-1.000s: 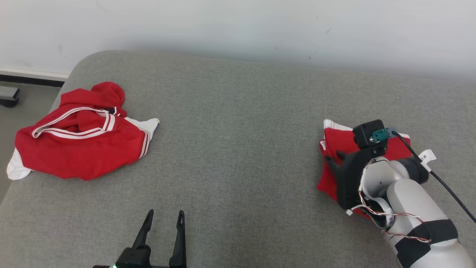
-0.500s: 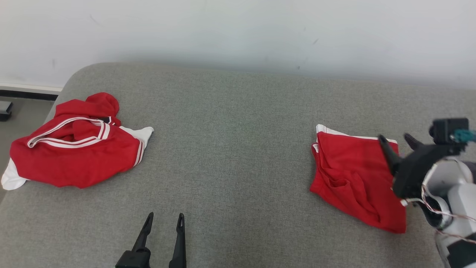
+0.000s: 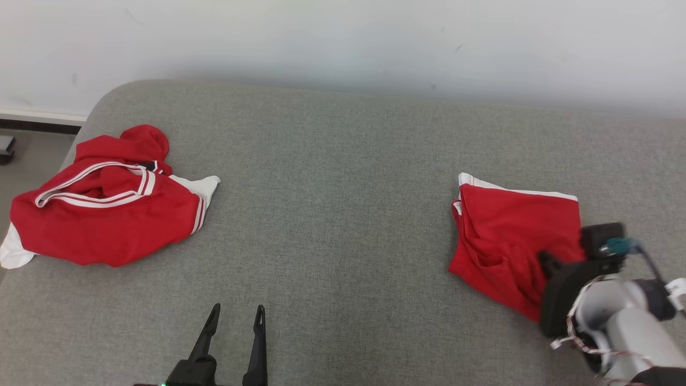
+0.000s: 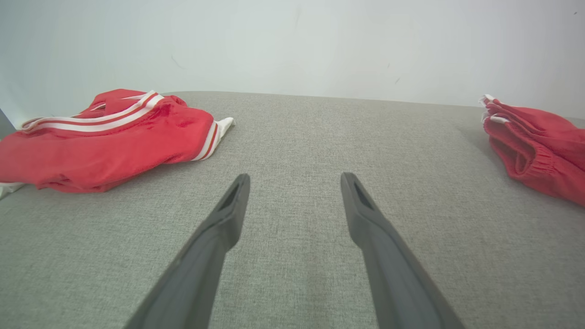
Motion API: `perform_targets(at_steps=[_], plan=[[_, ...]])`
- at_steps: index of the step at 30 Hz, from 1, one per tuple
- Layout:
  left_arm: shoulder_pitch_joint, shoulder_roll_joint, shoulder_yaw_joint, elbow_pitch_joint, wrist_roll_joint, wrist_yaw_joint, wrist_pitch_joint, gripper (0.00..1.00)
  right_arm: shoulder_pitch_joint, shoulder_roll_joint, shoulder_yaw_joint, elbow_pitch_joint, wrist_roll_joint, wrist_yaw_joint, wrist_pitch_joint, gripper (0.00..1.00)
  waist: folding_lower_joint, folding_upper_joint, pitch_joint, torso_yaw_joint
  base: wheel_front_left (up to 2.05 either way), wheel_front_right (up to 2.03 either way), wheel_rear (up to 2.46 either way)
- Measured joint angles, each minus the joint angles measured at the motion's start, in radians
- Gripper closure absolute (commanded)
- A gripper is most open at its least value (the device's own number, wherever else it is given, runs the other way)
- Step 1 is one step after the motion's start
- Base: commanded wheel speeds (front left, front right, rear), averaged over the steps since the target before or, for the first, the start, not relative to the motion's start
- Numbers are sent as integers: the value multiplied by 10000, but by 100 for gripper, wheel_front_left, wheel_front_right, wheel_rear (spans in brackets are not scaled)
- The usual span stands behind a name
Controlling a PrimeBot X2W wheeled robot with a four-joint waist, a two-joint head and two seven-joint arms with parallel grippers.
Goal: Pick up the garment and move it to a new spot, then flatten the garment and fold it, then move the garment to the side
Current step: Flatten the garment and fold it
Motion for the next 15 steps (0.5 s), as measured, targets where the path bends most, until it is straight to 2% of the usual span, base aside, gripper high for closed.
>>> perform_targets(at_steps=[5, 11, 15], plan=[[21, -33, 25, 98, 2, -38, 0, 0, 295, 251, 1310, -88, 199, 0, 198, 100, 0, 0, -137, -14, 0, 0, 0], [132, -56, 94, 142, 6, -77, 0, 0, 610, 424, 3020, -761, 767, 0, 443, 100, 0, -1, -319, -88, 0, 0, 0], [174, -67, 107, 159, 21, -81, 0, 0, 648, 453, 3776, -1200, 1074, 0, 447, 100, 0, -1, -429, -152, 0, 0, 0]])
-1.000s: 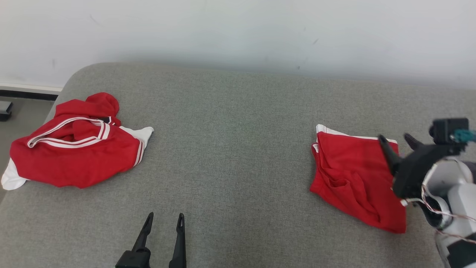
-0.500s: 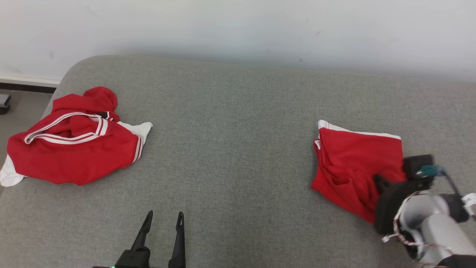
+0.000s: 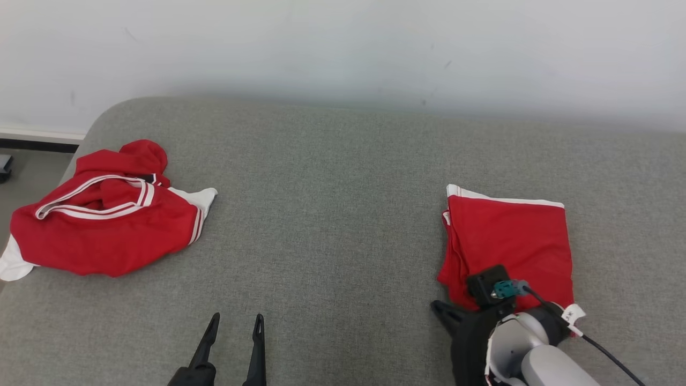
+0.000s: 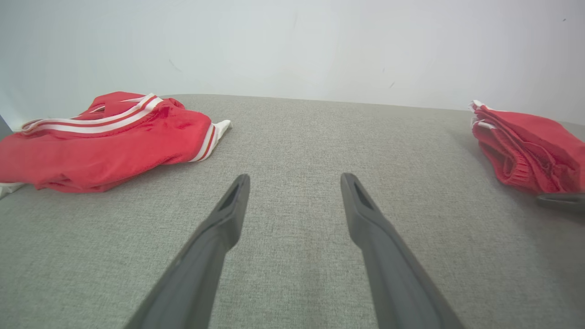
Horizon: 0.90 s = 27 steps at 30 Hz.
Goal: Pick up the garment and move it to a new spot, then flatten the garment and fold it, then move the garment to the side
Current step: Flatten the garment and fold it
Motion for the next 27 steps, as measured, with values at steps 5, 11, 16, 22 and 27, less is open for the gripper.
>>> perform_targets(at_steps=[5, 11, 16, 22, 27], plan=[[69, -23, 36, 2, 10, -2, 0, 0, 115, 2, 454, -439, 385, 0, -184, 100, 0, 0, -160, -33, 0, 0, 0], [274, -31, 313, -163, 6, 59, 0, 0, 635, 182, -180, -1183, 548, 0, -1275, 0, 0, 0, -417, -76, 0, 0, 0], [537, -10, 656, -456, 6, 90, 0, 0, 1730, 495, -1925, -1870, 121, 0, -2493, 0, 0, 0, -737, -191, 0, 0, 0], [658, 42, 1047, -786, 12, 0, 0, 0, 2741, 901, -3572, -2502, -527, 0, -3419, 0, -1, 0, -961, -476, 0, 0, 0], [746, 56, 1275, -855, 52, -90, 0, 0, 3178, 930, -4088, -2740, -711, 0, -3802, 0, -1, -1, -1079, -691, 0, 0, 0]])
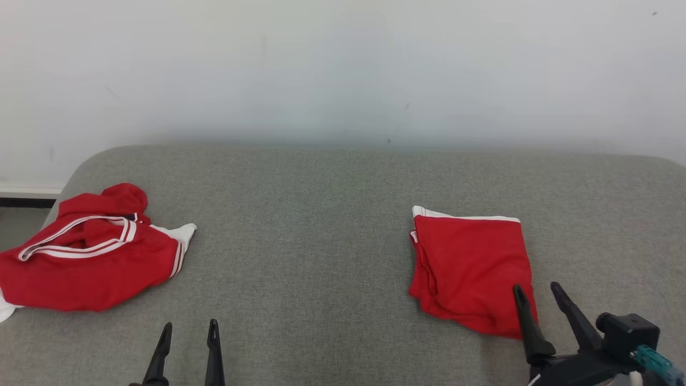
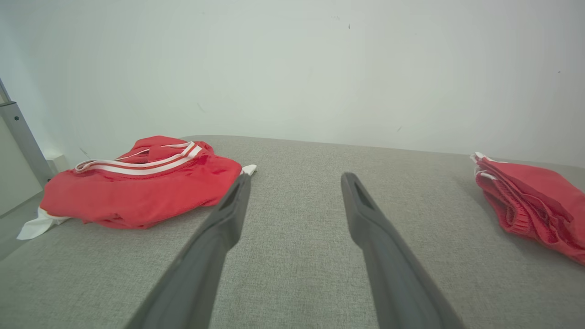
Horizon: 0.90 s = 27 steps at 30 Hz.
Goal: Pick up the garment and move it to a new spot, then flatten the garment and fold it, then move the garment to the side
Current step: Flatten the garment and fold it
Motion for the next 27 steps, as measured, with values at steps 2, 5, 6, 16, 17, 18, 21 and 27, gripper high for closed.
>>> perform_targets(at_steps=[2, 5, 6, 16, 17, 18, 21, 27], plan=[[13, -2, 125, 25, -8, -79, 0, 0, 174, -56, -253, -46, -40, 0, -180, 0, 0, 0, -55, -106, 0, 0, 0], [28, -19, 305, 205, -102, -174, 0, 0, 309, -157, -541, -36, -65, 0, -416, 0, 1, 0, -135, -272, 0, 0, 0], [28, -31, 370, 290, -111, -188, 0, 0, 342, -196, -627, -6, -63, 0, -504, 0, 1, 0, -165, -324, 0, 0, 0], [-266, -73, 907, 1381, -268, -441, 0, 0, 403, -443, -930, 746, 100, 0, -1106, 0, 1, 0, -408, -695, 0, 0, 0], [-303, -75, 959, 1488, -267, -449, 0, 0, 398, -458, -895, 859, 123, 0, -1129, 0, 0, 0, -419, -723, 0, 0, 0], [-340, -75, 1014, 1559, -265, -464, 0, 0, 398, -477, -842, 957, 127, 0, -1154, 0, 1, 0, -426, -749, 0, 0, 0], [-394, -86, 1116, 1860, -259, -531, 0, 0, 348, -539, -631, 1252, 198, 0, -1241, 0, 1, 0, -435, -817, 0, 0, 0], [-476, -98, 1289, 2121, -146, -679, 0, 0, 226, -617, -481, 1593, 297, 0, -1394, 0, 1, 0, -396, -864, 0, 0, 0]])
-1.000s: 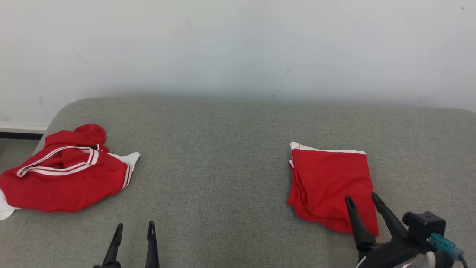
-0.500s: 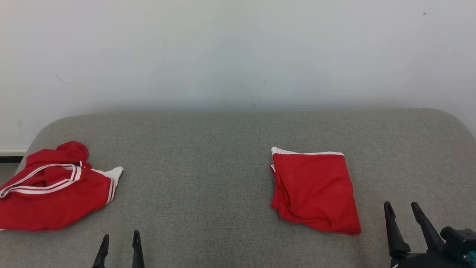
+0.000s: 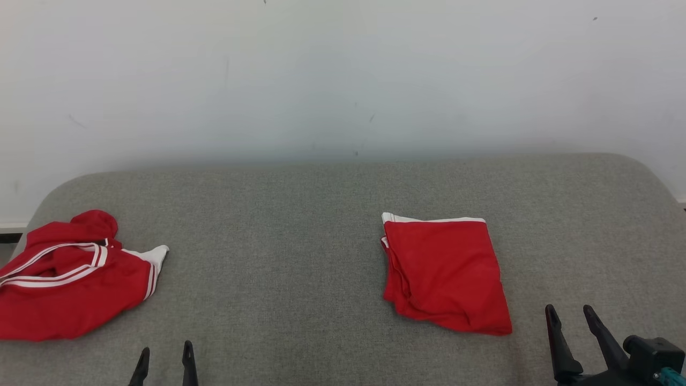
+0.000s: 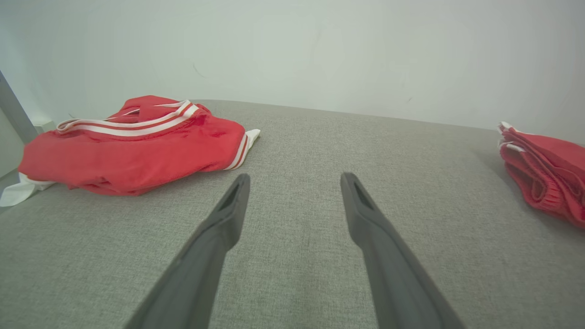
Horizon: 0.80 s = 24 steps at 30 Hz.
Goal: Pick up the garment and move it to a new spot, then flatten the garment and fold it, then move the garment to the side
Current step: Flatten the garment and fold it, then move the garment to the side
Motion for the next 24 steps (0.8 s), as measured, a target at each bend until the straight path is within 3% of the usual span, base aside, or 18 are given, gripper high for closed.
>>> perform_targets(at_steps=[20, 24], plan=[[-75, -104, 127, -107, 257, -184, 0, 0, -224, -13, 136, -63, 42, 0, 278, 0, 0, 0, 218, 55, 0, 0, 0], [-75, -111, 142, -146, 309, -196, 0, 0, -335, 107, -50, -132, 249, 0, 928, 0, 0, 0, 236, 117, 0, 0, 0]])
